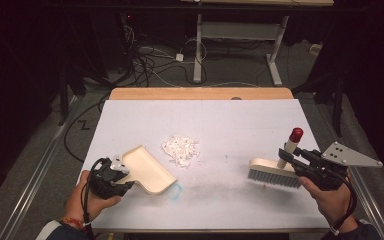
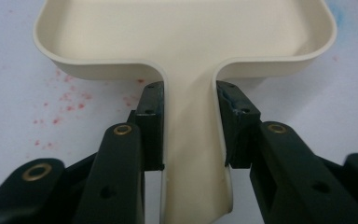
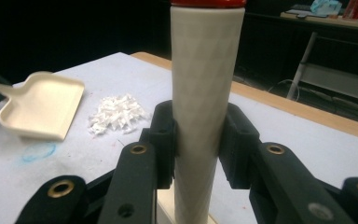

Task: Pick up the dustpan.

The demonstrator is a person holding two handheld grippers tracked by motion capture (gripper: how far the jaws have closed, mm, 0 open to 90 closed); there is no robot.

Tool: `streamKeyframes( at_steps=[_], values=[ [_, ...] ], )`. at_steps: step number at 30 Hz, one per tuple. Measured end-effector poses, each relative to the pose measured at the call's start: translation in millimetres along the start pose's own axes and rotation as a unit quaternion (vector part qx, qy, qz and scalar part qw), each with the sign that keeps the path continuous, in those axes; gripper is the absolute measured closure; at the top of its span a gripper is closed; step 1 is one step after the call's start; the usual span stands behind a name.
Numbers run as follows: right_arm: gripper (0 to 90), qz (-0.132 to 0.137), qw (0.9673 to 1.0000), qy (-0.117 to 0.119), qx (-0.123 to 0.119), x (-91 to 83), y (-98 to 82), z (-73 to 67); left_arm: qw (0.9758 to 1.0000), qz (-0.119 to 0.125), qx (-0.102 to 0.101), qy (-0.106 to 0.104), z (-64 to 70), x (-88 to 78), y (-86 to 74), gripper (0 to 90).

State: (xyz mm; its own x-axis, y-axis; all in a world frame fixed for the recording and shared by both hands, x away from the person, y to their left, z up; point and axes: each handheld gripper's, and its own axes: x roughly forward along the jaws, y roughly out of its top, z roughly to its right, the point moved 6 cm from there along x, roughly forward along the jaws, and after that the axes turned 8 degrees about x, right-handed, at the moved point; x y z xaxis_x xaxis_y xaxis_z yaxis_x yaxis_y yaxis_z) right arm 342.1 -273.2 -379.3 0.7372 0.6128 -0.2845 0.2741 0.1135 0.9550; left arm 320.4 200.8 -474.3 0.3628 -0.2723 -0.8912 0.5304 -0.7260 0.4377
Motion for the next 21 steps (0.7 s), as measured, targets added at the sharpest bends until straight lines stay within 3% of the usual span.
streamKeyframes(
  at_steps=[13,21],
  values=[
    [70.3,0.004,0.9999,-0.008,0.005,6.8,0.3,2.7,0.9997,0.003,0.002,-0.025,2.7,8.8,3.7,63.9],
    [70.3,0.008,0.9999,-0.014,0.003,8.0,0.8,4.0,0.9996,-0.002,0.005,-0.029,3.6,15.6,0.9,63.8]
  ],
)
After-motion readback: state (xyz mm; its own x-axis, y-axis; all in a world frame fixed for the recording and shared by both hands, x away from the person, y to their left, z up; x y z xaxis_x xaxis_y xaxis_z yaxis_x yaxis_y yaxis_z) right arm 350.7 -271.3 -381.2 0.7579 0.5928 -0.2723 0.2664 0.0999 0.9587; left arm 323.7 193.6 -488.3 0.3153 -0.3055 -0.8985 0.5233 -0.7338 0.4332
